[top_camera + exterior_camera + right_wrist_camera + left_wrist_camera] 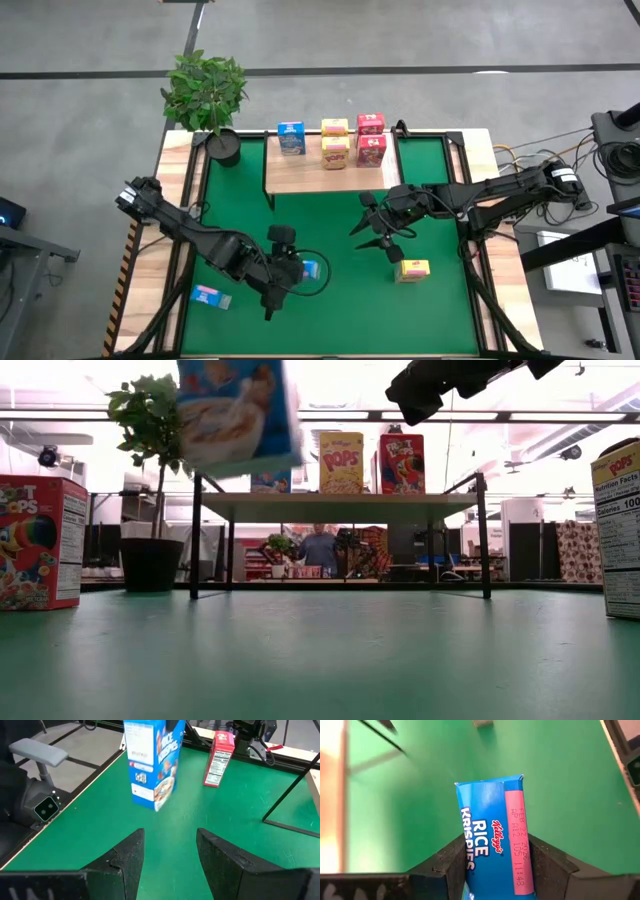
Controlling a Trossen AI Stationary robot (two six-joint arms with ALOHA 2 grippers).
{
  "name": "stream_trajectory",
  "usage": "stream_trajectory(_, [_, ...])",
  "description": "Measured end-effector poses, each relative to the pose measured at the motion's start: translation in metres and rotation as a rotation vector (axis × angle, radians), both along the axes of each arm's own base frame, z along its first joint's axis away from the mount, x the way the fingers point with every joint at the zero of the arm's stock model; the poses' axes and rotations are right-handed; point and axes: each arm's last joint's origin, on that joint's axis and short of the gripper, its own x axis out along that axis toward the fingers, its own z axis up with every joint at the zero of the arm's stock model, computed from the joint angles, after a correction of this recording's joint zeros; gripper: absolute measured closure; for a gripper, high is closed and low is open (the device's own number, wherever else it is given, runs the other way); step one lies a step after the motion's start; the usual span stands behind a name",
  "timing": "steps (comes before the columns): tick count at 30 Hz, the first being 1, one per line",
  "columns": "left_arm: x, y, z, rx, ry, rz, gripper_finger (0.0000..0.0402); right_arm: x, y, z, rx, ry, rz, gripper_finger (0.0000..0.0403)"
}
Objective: Stack cereal on shelf
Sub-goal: Put the right blue cereal box on the shelf aligned with the other blue cereal box
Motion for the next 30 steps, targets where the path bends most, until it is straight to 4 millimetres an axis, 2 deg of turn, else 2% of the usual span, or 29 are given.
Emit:
stream_trajectory(5, [0.002, 0.010, 0.018, 0.077, -0.004, -0.060, 0.0238, 0.000, 0.000, 0.000, 0.002, 0.001, -0.001, 0.0234])
stream_trajectory(10, [0.002, 0.029, 0.035, 0.123, 0.036, -0.050, 0.0238, 0.000, 0.000, 0.000, 0.002, 0.001, -0.001, 0.0234])
stream_trajectory(19, [0.007, 0.078, 0.052, 0.209, 0.113, -0.006, 0.0238, 0.000, 0.000, -0.001, 0.002, 0.007, -0.001, 0.0234])
stream_trajectory(30, [0.016, 0.151, 0.058, 0.300, 0.178, 0.054, 0.0238, 0.000, 0.000, -0.001, -0.001, 0.007, 0.001, 0.0234])
